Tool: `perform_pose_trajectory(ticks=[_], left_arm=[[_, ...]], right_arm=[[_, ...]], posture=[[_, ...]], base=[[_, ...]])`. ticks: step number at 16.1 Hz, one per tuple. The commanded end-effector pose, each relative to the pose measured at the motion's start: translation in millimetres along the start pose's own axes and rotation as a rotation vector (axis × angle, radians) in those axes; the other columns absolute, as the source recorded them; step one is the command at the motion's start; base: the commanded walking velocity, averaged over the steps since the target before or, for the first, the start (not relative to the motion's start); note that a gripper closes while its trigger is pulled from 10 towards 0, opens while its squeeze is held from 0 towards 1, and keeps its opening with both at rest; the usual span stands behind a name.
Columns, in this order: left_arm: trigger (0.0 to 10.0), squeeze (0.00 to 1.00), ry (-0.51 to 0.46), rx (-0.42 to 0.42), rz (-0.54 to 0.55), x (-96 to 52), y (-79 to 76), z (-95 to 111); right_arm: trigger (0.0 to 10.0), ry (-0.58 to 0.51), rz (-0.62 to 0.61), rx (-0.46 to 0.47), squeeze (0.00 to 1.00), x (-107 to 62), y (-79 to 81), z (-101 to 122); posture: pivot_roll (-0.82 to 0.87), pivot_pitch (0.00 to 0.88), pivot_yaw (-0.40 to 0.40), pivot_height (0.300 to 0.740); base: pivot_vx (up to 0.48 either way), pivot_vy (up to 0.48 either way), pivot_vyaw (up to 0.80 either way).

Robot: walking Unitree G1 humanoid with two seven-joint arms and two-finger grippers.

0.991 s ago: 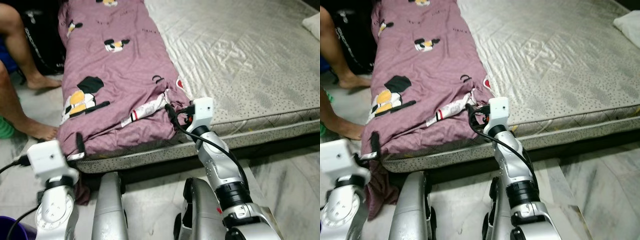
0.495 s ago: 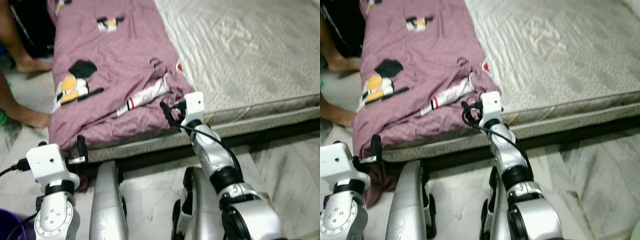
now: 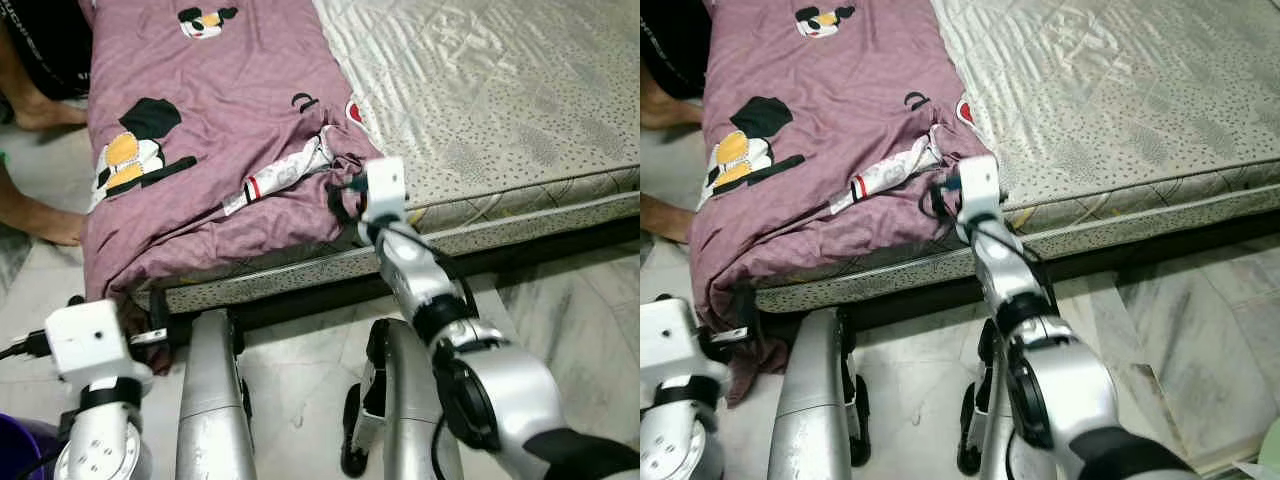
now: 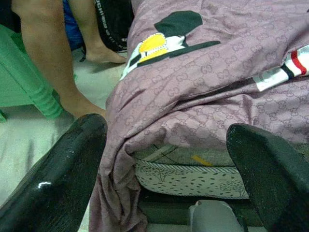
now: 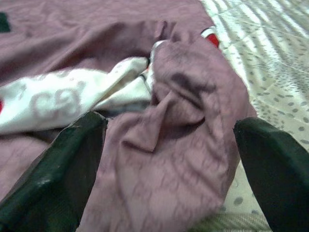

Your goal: Clean up the room

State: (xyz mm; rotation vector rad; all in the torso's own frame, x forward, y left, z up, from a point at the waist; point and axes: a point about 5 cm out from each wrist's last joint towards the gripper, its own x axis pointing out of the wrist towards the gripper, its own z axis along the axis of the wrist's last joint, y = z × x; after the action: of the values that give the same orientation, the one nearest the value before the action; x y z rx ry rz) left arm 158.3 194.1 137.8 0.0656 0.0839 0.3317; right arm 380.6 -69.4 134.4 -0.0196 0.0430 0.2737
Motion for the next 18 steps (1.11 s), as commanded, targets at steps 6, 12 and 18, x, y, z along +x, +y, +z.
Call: perform_pose_trajectory(ticks=[6, 12, 18], left_arm=[[10.0, 0.00, 0.031, 0.030, 0.047, -13.8, 9.7, 0.5], [10.0, 0.00, 0.048, 0.018, 0.023, -11.2, 4.9, -0.1], [10.0, 0.00, 0.050, 0.027, 0.026, -13.0, 6.7, 1.6]], right_arm=[[10.0, 0.036, 0.046, 0.034, 0.00, 6.2, 27.9, 3.4], [10.0, 0.016, 0.043, 0.052, 0.00, 7.3, 27.6, 6.3], [10.0, -0.070, -0.129, -0.074, 0.00, 10.0, 1.2, 23.6]], posture=[[0.32, 0.264, -0.067, 0.525], [0.30, 0.262, -0.056, 0.525], [0.31, 0.261, -0.050, 0.525]], base=[[0.000, 0.000, 0.00], [0.000, 0.000, 0.35], [0.000, 0.000, 0.00]])
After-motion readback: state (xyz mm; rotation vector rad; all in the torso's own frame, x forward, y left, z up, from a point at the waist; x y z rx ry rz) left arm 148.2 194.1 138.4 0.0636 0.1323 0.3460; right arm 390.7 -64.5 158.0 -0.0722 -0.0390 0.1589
